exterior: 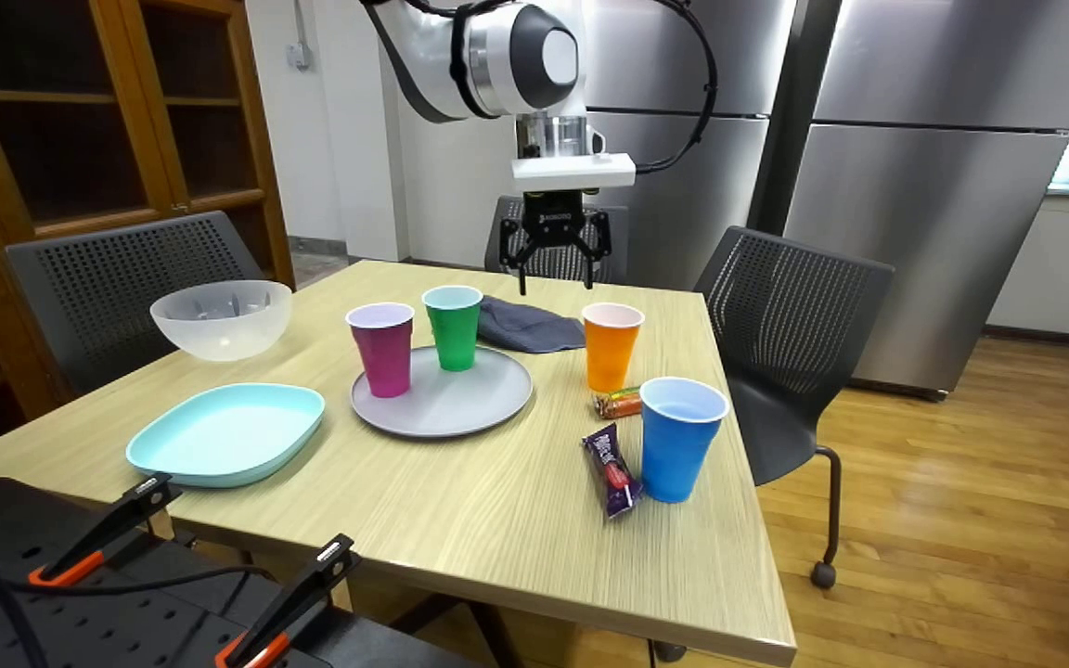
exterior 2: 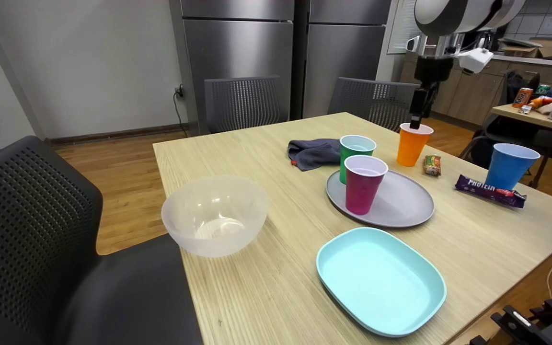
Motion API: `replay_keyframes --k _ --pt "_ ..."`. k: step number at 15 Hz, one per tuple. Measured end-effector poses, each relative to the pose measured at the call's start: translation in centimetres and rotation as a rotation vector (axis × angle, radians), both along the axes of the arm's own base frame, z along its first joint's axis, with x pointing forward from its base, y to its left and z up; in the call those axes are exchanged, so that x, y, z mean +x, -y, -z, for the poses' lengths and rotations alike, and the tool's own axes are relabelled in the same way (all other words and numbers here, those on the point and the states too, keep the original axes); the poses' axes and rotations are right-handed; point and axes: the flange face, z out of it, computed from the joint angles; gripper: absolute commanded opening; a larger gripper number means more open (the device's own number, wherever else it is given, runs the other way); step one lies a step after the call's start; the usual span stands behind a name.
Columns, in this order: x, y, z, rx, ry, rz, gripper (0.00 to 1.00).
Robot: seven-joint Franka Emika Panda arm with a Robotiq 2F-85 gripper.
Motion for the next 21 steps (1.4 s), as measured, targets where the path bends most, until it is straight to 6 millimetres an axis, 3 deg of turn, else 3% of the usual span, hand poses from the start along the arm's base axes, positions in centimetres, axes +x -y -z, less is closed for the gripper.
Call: replay_keyframes --k 10,17,18,19,21 --pt "3.4 2.4 3.3 -0.003 -0.003 -0.112 1.0" --pt "3.7 3.1 4.6 0.0 -0.017 -0.129 1.0" --pt "3.6 3.3 4.6 0.0 -0.017 -0.127 0.75" --pt "3.6 3.5 4.6 0.0 -0.018 -0.125 0.74" --pt "3.5 3.7 4.6 0.0 -0.018 -0.125 0.58"
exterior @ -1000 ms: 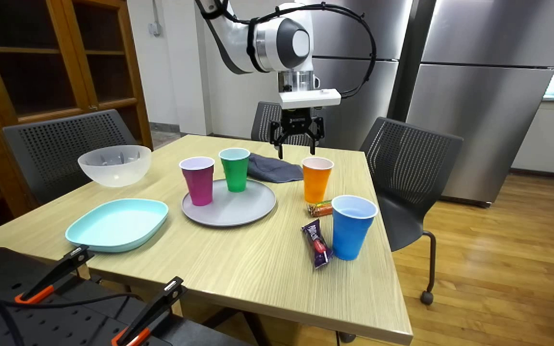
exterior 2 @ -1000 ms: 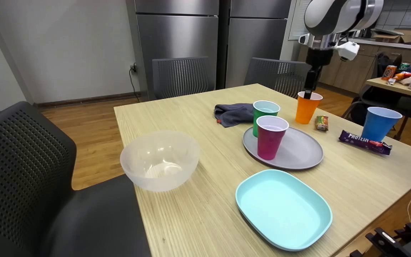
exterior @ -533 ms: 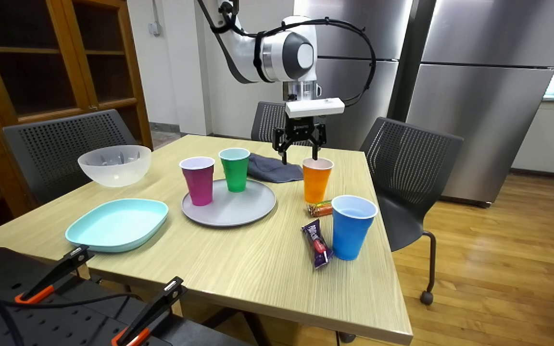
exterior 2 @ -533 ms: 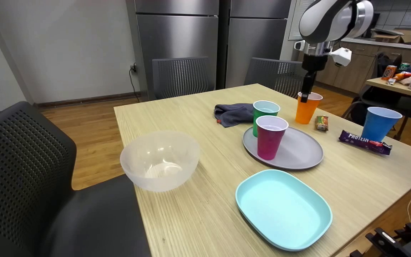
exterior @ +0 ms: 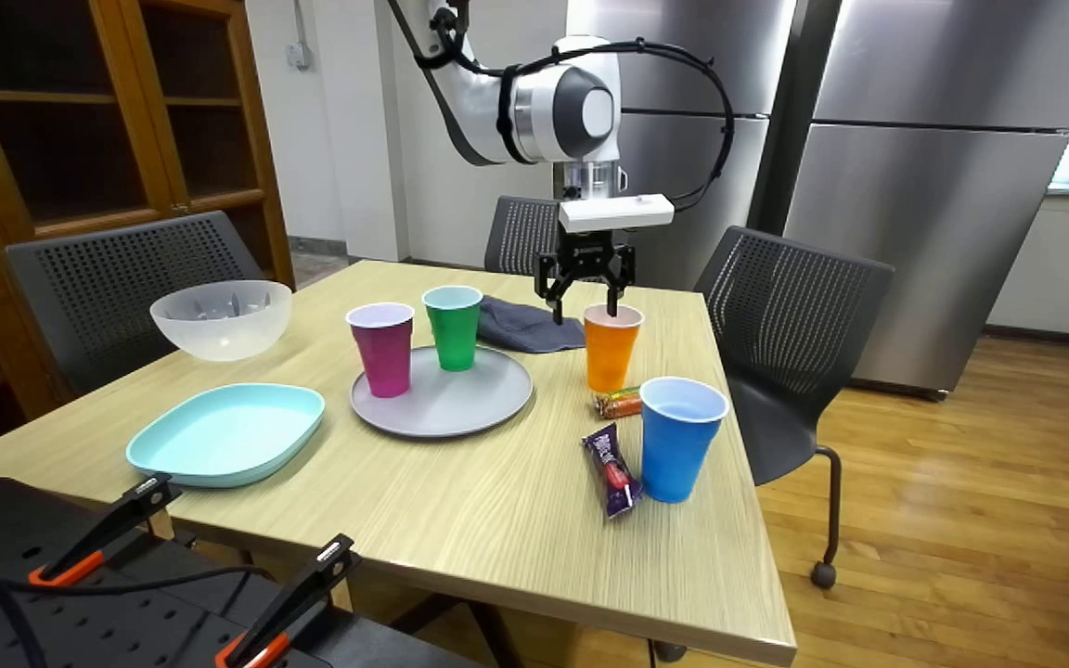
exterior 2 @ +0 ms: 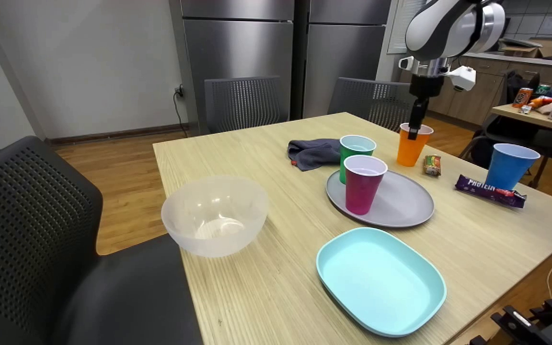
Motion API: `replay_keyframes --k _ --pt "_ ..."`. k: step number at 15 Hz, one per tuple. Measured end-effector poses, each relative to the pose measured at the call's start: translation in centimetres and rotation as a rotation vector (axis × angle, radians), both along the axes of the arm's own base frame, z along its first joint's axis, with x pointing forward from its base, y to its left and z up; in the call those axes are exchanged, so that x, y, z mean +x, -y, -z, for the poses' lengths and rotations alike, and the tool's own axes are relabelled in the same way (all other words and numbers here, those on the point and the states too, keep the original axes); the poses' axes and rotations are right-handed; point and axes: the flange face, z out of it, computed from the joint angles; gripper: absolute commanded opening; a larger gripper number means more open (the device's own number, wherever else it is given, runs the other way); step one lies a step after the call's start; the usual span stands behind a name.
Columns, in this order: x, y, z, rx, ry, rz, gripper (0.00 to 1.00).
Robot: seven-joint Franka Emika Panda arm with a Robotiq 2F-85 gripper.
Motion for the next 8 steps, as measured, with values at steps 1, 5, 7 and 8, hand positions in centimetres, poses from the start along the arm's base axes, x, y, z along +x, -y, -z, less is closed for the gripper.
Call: replay_keyframes --k 1,5,7,8 --pt "-0.03 0.09 0.0 0.0 0.0 0.001 0.51" --pt "-0.07 0.23 0.0 0.0 0.0 0.002 0.2" --pt "-0.07 0.24 0.0 0.0 0.0 0.003 0.05" --pt "-0.07 0.25 0.0 0.0 0.0 0.003 0.0"
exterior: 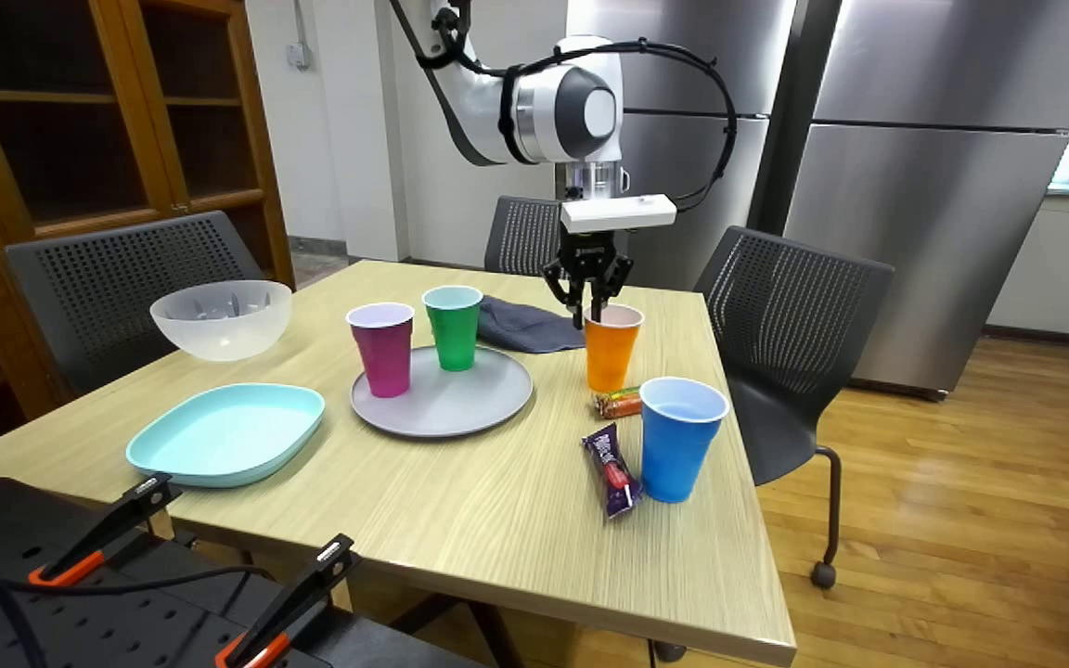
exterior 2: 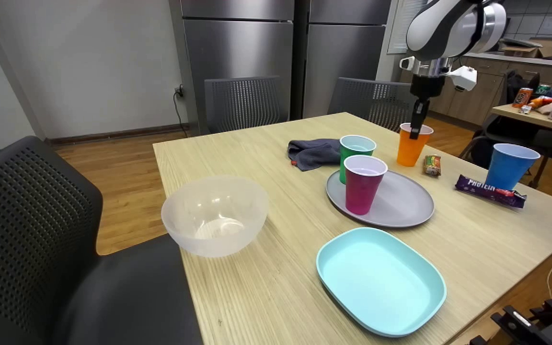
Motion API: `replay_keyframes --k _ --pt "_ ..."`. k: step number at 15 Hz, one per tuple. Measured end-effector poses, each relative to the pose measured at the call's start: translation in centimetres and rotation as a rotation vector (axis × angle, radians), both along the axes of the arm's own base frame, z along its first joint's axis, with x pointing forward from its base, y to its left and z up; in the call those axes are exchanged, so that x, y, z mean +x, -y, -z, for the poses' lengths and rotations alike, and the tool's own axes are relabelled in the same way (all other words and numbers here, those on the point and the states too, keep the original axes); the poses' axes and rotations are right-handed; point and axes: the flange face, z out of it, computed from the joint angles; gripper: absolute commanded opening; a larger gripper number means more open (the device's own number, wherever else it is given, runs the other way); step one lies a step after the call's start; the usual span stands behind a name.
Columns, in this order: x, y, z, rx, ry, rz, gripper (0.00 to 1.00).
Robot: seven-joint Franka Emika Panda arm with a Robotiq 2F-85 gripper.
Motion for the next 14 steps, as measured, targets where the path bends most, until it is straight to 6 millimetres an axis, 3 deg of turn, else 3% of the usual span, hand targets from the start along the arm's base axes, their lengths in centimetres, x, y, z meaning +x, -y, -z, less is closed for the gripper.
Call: replay_keyframes --k 9,14 --pt "0.0 0.4 -0.5 -0.005 0.011 0.033 0.01" --pt "0.3 -0.1 -3.1 -0.021 0.048 0.072 0.01"
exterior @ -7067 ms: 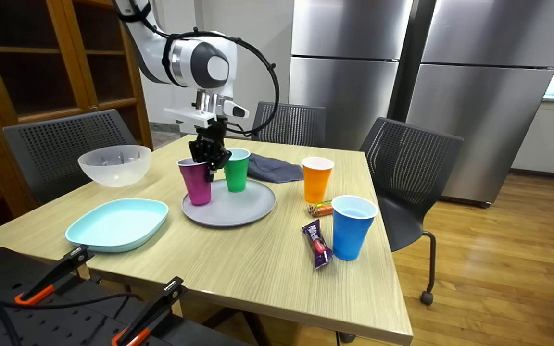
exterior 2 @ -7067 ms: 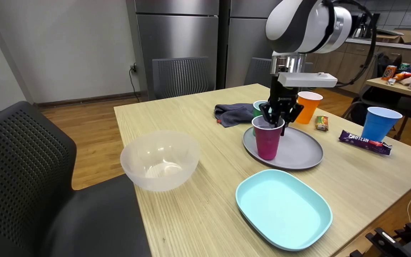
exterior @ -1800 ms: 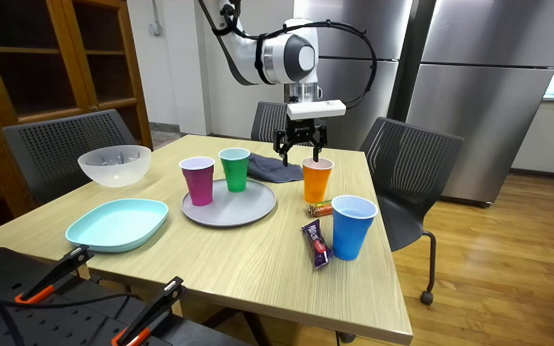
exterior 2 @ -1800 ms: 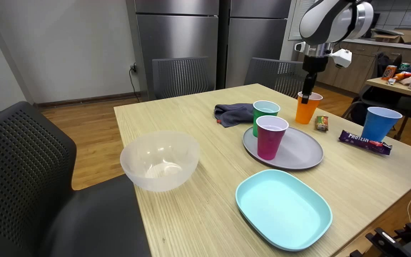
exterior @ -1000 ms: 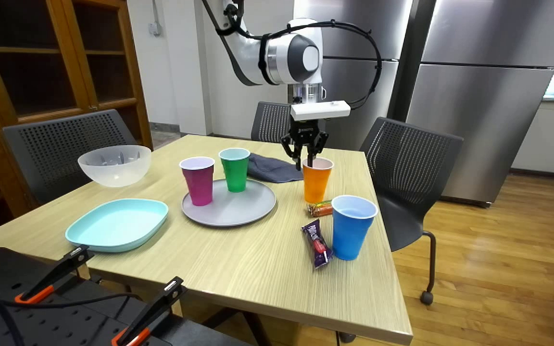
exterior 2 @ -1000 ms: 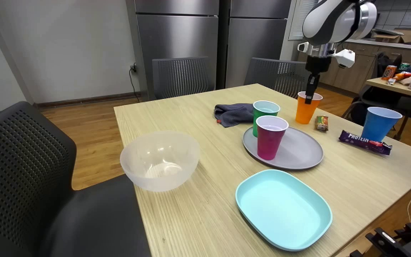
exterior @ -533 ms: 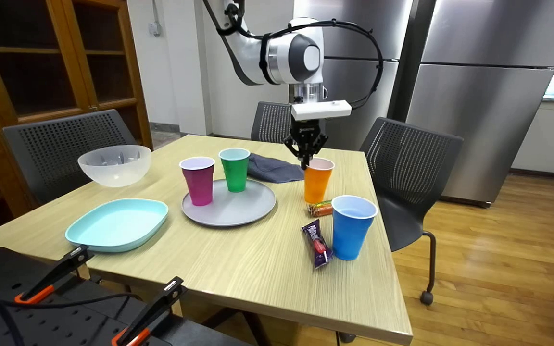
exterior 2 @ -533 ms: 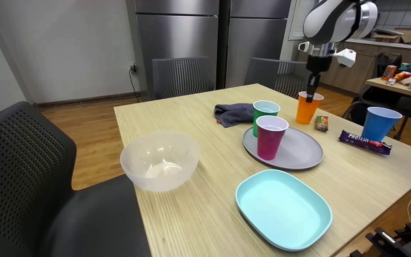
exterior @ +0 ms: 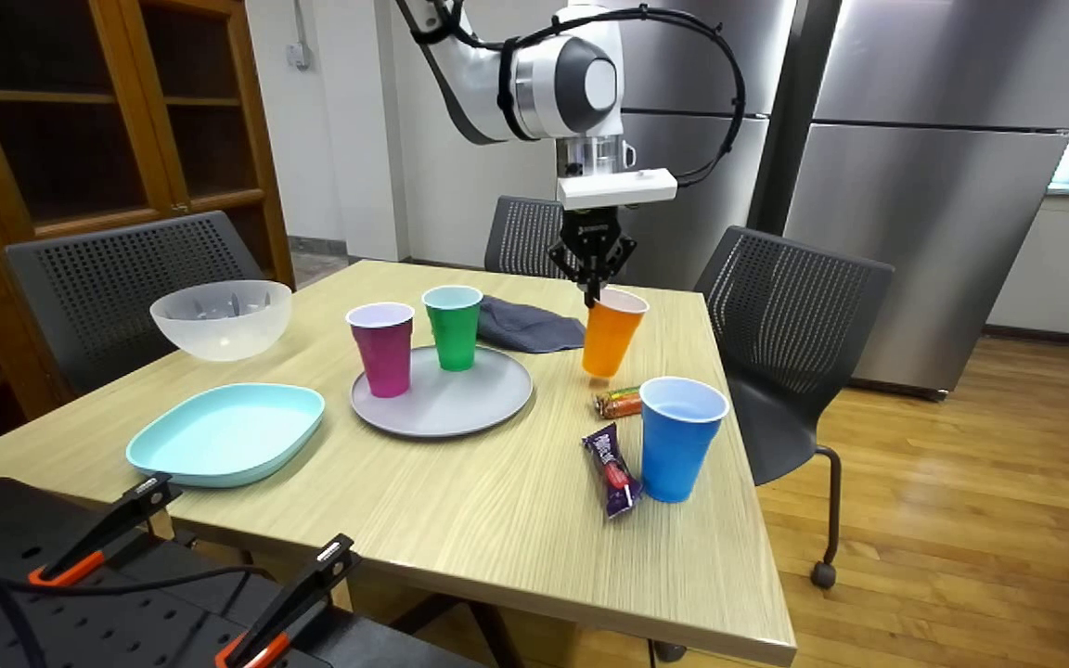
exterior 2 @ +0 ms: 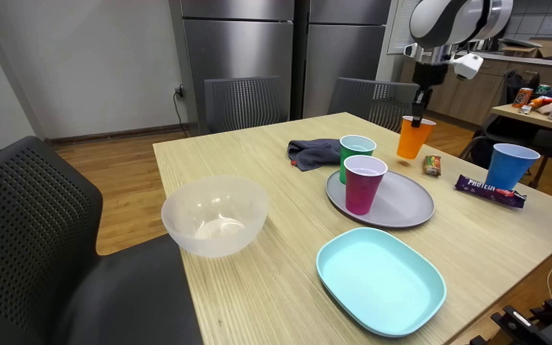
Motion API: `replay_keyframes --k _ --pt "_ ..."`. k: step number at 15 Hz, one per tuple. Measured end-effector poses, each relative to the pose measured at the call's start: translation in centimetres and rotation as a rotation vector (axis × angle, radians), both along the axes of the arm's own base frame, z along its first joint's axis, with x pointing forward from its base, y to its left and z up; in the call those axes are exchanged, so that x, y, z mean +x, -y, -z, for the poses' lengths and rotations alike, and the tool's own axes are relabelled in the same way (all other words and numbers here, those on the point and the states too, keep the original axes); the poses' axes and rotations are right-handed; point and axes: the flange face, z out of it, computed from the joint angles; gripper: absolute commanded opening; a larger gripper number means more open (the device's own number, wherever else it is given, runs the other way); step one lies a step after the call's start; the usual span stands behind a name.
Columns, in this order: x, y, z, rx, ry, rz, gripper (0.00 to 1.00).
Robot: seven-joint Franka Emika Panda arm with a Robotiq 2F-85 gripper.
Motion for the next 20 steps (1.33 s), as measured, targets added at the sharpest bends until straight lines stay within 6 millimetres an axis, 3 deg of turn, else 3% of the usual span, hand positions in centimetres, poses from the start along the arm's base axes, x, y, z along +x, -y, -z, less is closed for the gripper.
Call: replay_keyframes --k 8,20 --pt "-1.8 -4.5 -4.1 -0.066 0.027 0.037 0.01" --pt "-8.5 -11.0 -3.5 -0.1 0.007 0.144 0.01"
